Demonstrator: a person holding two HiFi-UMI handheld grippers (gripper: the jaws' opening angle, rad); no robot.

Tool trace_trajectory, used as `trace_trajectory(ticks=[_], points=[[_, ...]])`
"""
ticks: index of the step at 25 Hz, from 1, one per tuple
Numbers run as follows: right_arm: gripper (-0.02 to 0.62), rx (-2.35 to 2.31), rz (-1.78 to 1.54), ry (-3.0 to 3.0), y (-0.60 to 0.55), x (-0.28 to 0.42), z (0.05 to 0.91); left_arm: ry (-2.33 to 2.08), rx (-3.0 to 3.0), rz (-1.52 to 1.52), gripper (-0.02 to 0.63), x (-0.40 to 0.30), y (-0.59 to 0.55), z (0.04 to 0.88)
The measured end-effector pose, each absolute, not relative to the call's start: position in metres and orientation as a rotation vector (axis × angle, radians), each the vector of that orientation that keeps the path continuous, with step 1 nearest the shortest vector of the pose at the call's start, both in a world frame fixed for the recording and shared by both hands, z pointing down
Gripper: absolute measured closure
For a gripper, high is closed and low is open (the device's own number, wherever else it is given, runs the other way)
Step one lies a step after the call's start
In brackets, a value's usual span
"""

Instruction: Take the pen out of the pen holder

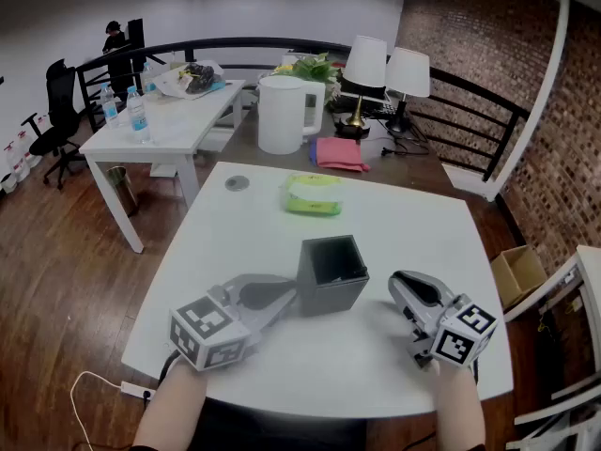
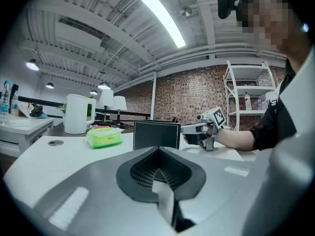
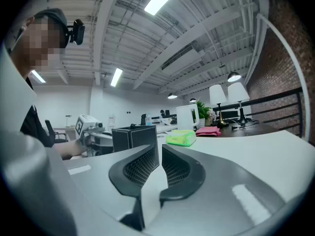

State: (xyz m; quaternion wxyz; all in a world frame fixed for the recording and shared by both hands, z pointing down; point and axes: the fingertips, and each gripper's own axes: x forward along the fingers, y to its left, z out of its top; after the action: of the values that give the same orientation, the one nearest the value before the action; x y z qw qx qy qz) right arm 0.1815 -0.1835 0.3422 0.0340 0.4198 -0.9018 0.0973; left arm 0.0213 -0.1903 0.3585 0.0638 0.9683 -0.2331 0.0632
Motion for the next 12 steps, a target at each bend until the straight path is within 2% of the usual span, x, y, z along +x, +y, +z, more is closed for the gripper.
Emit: trace_trajectory(ticks=[5,12], points=[[0.538,1.283,0.279,-2.864,-0.184,0.180,0.305,-0.706,2.945,0.193,0.606,0.021,-0.189,0.355],[0.478,1.095,0.205,-2.908,-0.186,0.148,0.270,-0.710,2.922,0.199,0.606,0.019,-0.191,0.360]])
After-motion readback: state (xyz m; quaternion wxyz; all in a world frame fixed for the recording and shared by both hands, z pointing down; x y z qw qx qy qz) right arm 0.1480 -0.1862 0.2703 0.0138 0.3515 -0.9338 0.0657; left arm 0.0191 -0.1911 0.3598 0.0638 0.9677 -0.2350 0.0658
